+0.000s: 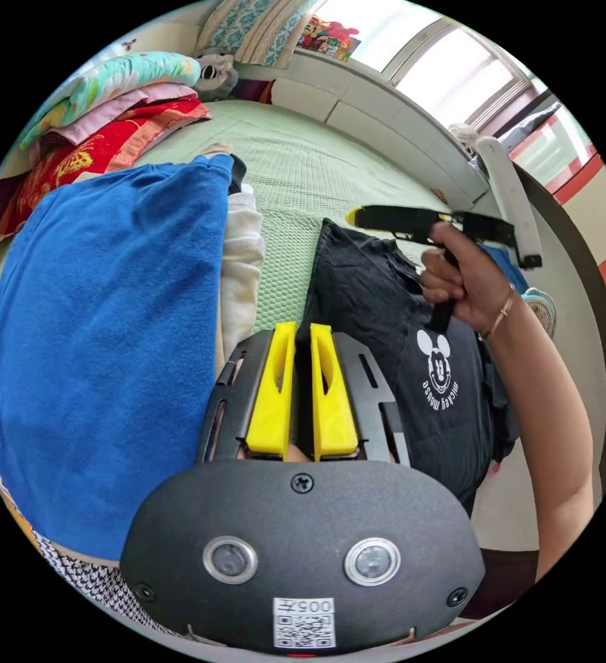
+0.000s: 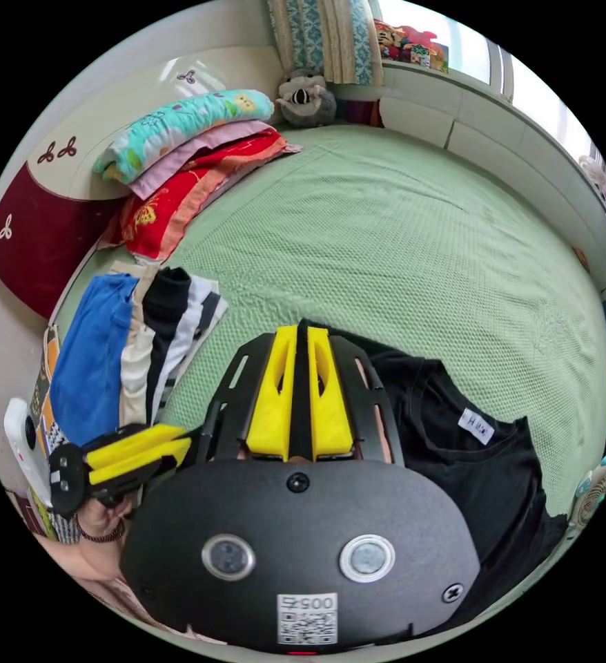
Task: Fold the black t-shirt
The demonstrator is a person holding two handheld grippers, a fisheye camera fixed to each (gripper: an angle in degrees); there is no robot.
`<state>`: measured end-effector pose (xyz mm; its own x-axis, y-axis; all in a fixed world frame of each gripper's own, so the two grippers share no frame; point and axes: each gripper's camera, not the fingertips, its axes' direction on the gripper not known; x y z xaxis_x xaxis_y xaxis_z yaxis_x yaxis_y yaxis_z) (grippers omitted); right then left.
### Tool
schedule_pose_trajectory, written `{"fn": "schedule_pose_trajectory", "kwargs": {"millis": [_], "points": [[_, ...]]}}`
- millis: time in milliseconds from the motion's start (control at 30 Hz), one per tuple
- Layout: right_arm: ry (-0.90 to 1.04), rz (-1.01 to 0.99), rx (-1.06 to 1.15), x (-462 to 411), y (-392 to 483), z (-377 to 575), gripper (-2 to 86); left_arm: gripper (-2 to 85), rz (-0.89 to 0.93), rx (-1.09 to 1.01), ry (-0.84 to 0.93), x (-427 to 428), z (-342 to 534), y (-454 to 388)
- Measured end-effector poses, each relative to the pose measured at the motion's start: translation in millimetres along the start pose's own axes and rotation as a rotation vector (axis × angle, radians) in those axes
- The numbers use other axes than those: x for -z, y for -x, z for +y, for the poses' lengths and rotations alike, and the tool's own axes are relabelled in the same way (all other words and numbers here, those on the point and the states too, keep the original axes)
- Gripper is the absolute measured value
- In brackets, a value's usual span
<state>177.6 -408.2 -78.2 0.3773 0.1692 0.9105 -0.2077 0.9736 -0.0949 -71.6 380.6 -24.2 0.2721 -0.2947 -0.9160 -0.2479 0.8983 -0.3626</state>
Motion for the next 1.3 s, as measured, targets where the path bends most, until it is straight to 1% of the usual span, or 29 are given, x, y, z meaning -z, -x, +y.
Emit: {"fn": "schedule_pose_trajectory", "kwargs": {"millis": [100, 200, 333, 433, 600, 767, 867, 933, 967, 1067, 1200, 1300], "points": [[0.016, -0.018, 0.011, 3.0, 2.1, 22.3, 3.4, 4.1, -0.069, -0.009, -0.012, 0.3, -1.0, -2.7], [0.075, 0.002, 0.03, -8.5, 11.0, 35.6, 3.5, 4.0, -0.089, -0.038, -0.016, -1.8, 0.7, -6.1], [0.111, 0.05, 0.019, -31.4, 23.6, 38.1, 2.7, 4.7, -0.083, -0.028, -0.017, -6.8, 1.7, -8.0], [0.101, 0.086, -0.027, -42.2, 26.9, 34.3, 0.4, 4.7, -0.047, -0.037, -0.018, -11.5, -0.3, -12.4], [0.107, 0.128, -0.065, -50.0, 29.5, 31.8, -0.8, 4.5, -0.039, -0.103, -0.017, -20.1, -3.6, -27.0], [0.109, 0.085, -0.119, -47.7, 24.0, 39.4, -0.8, 4.4, -0.027, -0.141, 0.023, -34.0, -4.0, -36.6], [0.051, 0.079, -0.1, -32.9, 27.9, 50.1, -0.5, 4.4, -0.06, -0.155, 0.026, -40.1, -2.9, -41.6], [-0.122, 0.106, -0.037, -5.0, 36.9, 72.1, 0.0, 4.3, -0.082, -0.151, 0.043, -46.5, -2.9, -42.7], [-0.138, 0.095, -0.035, -0.1, 37.2, 77.9, 0.2, 4.1, -0.089, -0.149, 0.054, -51.2, -2.7, -43.4], [-0.073, 0.054, -0.008, 8.5, 35.2, 103.4, 2.0, 2.8, -0.104, -0.136, 0.068, -59.6, -2.2, -45.6], [-0.005, 0.175, 0.006, 3.8, 28.8, 132.6, 2.2, 1.0, -0.105, -0.12, 0.055, -60.2, 0.6, -51.7], [0.047, 0.194, -0.021, -11.6, 17.7, 142.4, 1.3, 1.5, -0.136, -0.142, 0.053, -59.9, 4.9, -59.7]]}}
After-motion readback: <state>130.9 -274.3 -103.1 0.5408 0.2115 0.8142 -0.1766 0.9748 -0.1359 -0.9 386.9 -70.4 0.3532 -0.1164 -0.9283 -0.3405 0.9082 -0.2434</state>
